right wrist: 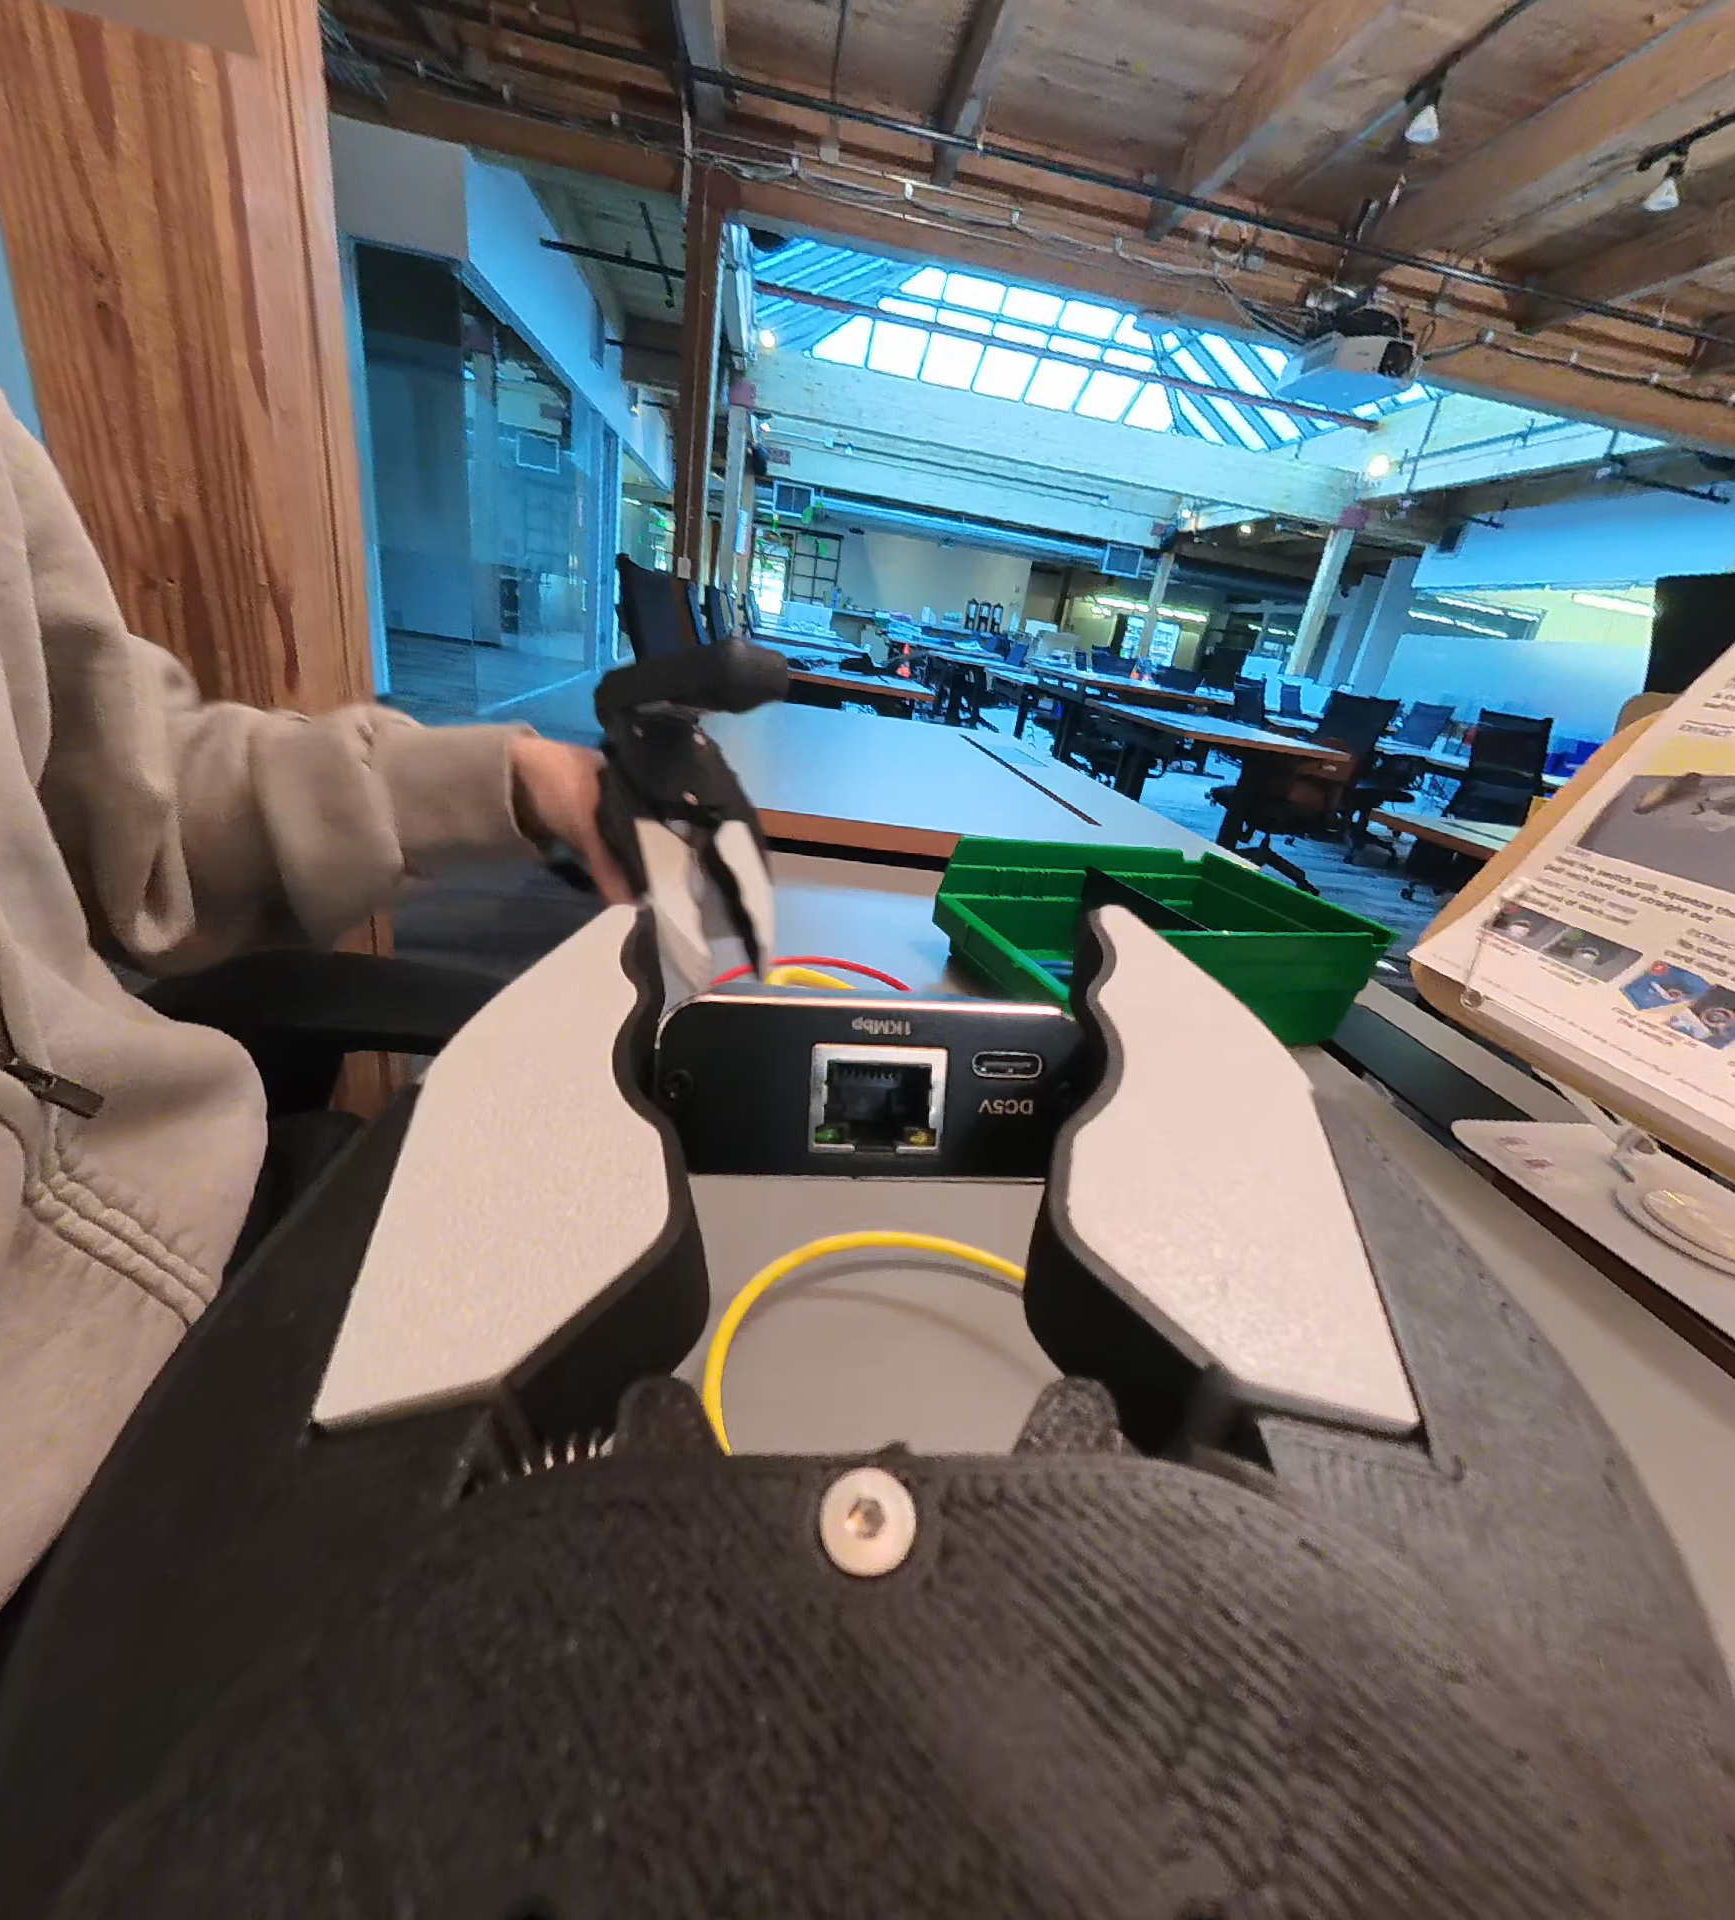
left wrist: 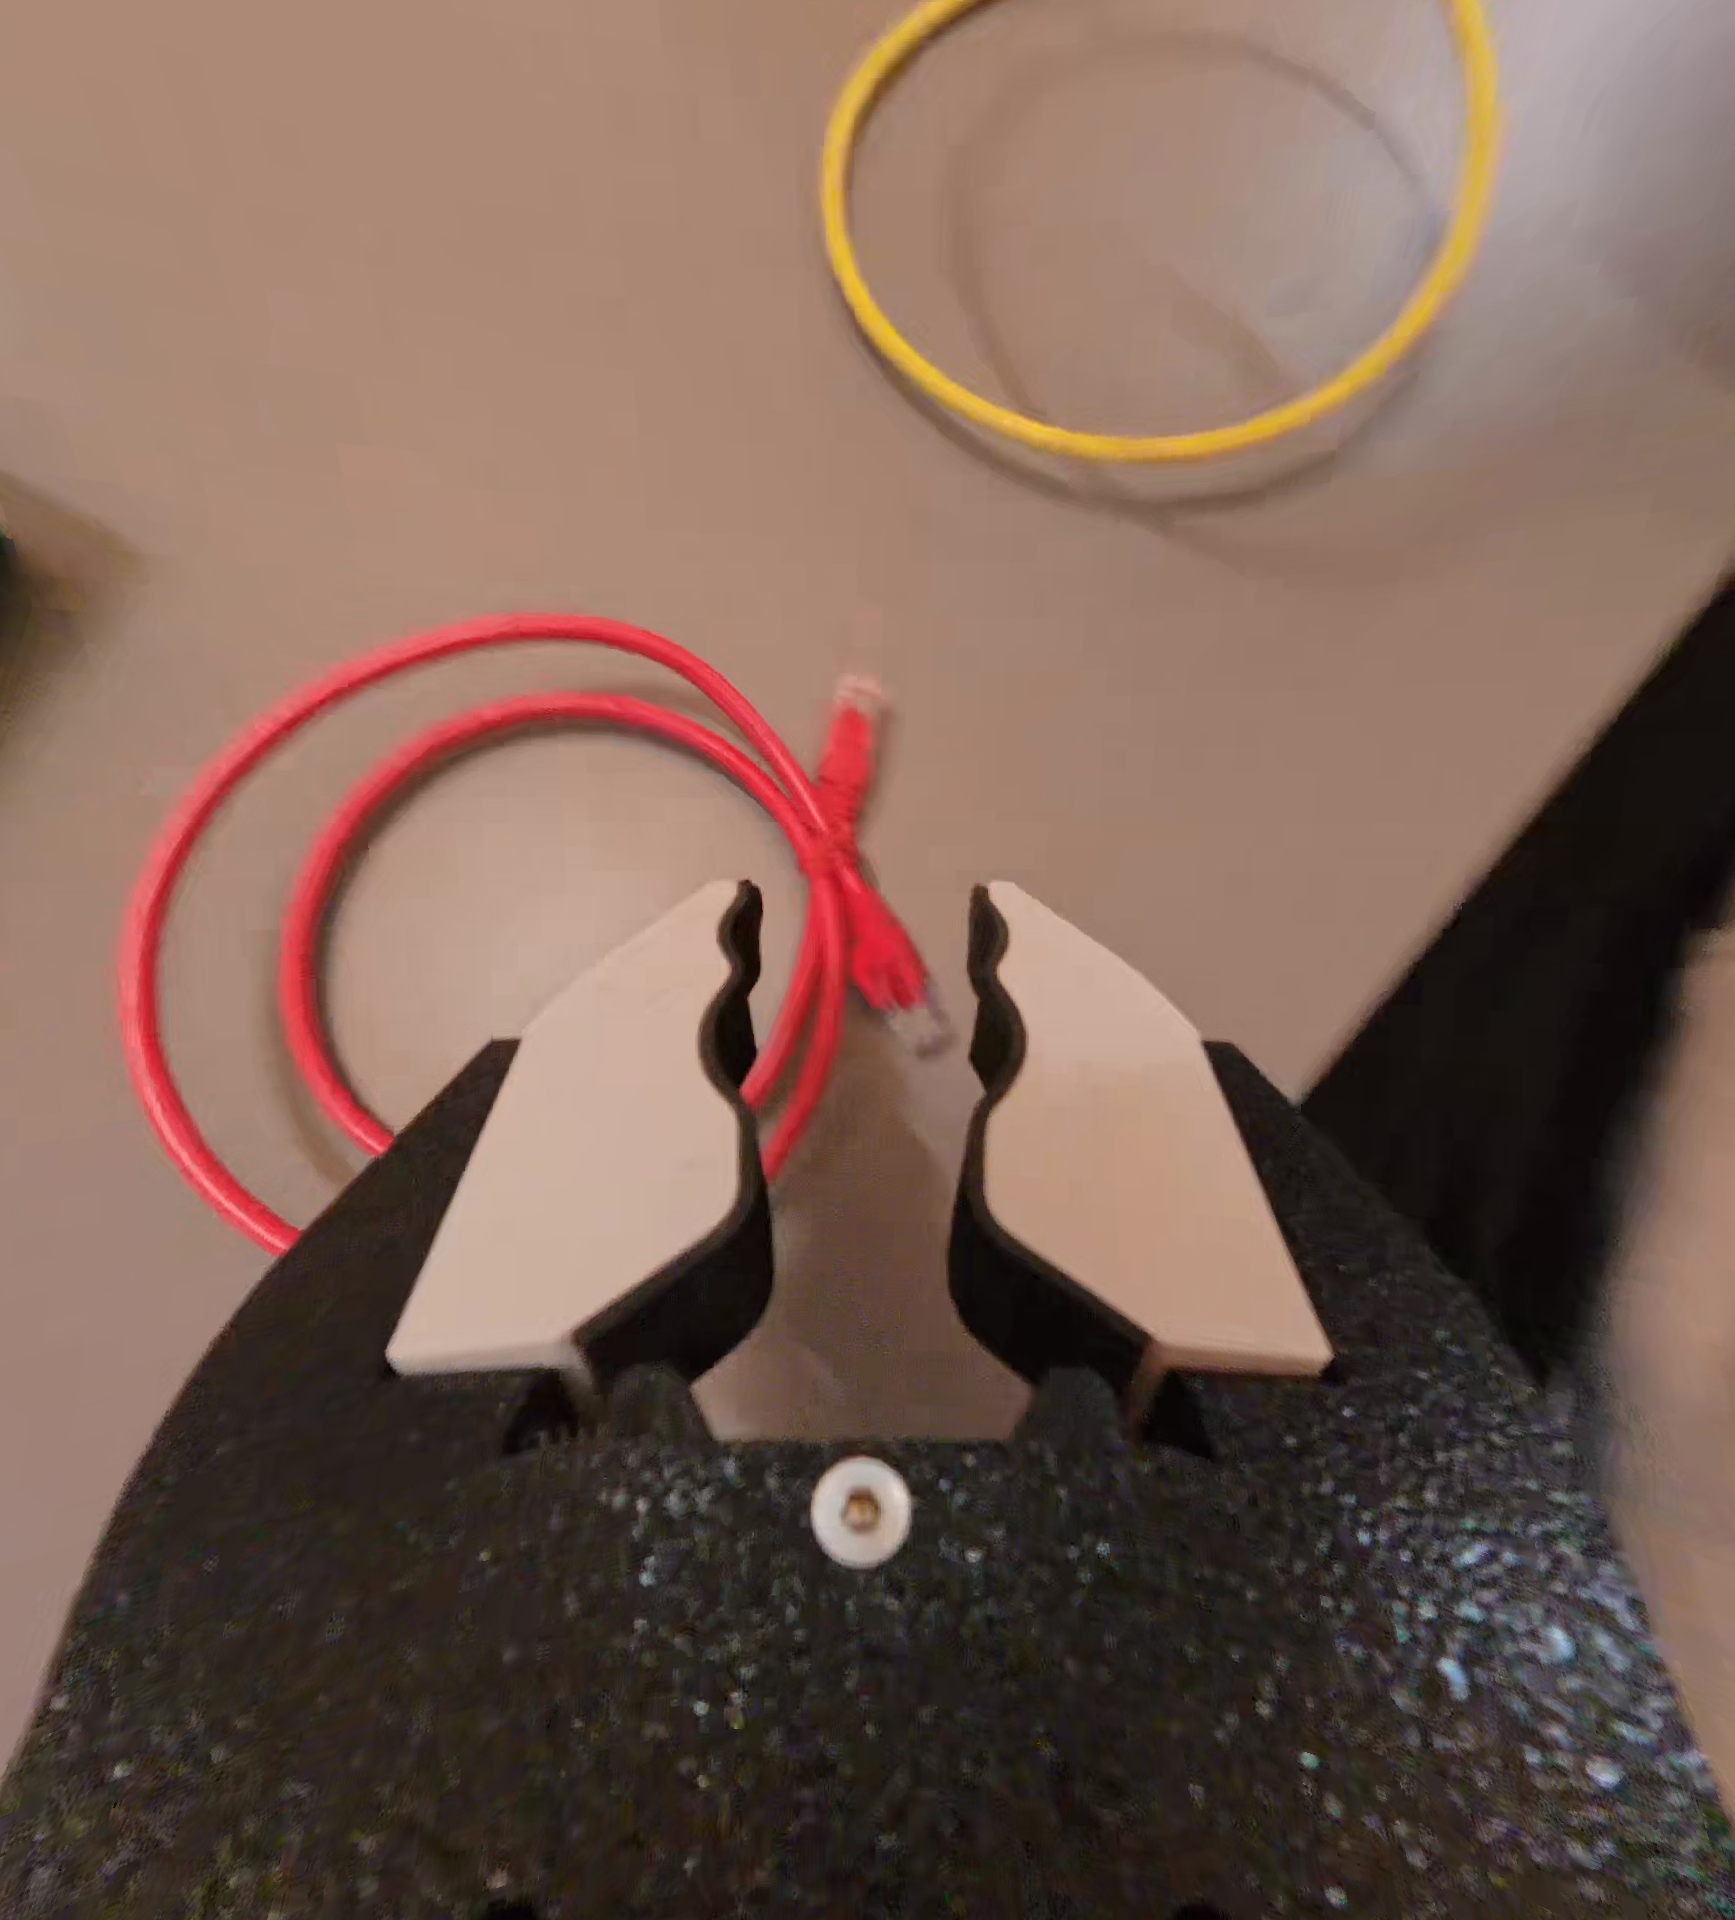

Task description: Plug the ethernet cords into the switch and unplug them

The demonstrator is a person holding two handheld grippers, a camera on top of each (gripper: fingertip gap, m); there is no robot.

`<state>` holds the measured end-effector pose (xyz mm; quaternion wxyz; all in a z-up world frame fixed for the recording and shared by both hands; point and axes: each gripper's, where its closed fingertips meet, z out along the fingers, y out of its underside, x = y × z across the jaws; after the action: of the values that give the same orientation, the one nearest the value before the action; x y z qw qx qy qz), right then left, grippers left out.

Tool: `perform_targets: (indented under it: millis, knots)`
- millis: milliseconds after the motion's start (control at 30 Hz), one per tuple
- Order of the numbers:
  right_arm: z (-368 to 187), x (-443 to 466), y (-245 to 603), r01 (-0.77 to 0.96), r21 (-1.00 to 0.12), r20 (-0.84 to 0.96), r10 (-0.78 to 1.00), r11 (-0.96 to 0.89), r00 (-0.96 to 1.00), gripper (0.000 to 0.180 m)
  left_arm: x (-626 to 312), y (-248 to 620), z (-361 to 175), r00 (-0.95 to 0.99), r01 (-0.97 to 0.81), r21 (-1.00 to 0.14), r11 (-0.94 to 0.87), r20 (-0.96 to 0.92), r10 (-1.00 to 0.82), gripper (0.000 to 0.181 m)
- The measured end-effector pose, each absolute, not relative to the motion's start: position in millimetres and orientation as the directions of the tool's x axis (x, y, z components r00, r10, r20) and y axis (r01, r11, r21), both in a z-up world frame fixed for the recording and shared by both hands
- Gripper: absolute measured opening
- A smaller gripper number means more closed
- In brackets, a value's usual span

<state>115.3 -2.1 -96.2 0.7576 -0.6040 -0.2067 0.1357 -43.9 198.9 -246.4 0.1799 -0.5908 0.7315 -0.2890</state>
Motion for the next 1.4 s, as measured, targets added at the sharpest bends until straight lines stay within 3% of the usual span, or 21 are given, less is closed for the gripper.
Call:
perform_targets:
  millis: [67,267,533,667,867,1000,1133,1400]
  knots:
    - [-97.2,112.7,-0.8,0.045,-0.972,0.151,0.463,0.232,0.873,0.077,-29.8,204.8,-258.9,-0.228,-0.776,-0.606,0.175,0.011,-0.974,0.034]
    - [-96.7,104.0,-3.8,0.056,-0.964,0.182,0.496,0.259,0.849,0.077,-14.2,200.2,-308.3,-0.286,-0.846,-0.48,0.234,0.037,-0.958,0.032]
    - [-100.4,98.7,-4.4,0.03,-0.958,0.188,0.544,0.286,0.818,0.077,10.1,195.2,-306.5,-0.329,-0.776,-0.571,0.268,0.005,-0.944,0.016]
    - [-102.6,95.9,-5.0,0.035,-0.956,0.198,0.556,0.291,0.807,0.077,21.1,173.2,-260.3,-0.344,-0.746,-0.619,0.246,0.042,-0.938,0.015]
    - [-105.1,93.2,-4.7,0.071,-0.956,0.224,0.555,0.284,0.801,0.077,23.1,220.8,-161.6,-0.179,-0.801,-0.515,0.306,-0.283,-0.942,0.015]
    - [-104.6,89.8,-5.4,0.069,-0.953,0.233,0.568,0.295,0.789,0.077,35.4,146.7,-110.9,-0.429,-0.65,-0.642,0.407,-0.132,-0.893,0.015]
    - [-93.0,89.3,-10.4,-0.062,-0.921,0.201,0.605,0.385,0.771,0.077,44.6,79.5,-119.8,-0.635,-0.603,-0.585,0.543,-0.059,-0.77,0.015]
    - [-84.8,87.3,-14.8,-0.172,-0.883,0.175,0.646,0.437,0.743,0.077,68.3,33.4,-135.1,-0.702,-0.62,-0.578,0.531,0.104,-0.705,0.015]
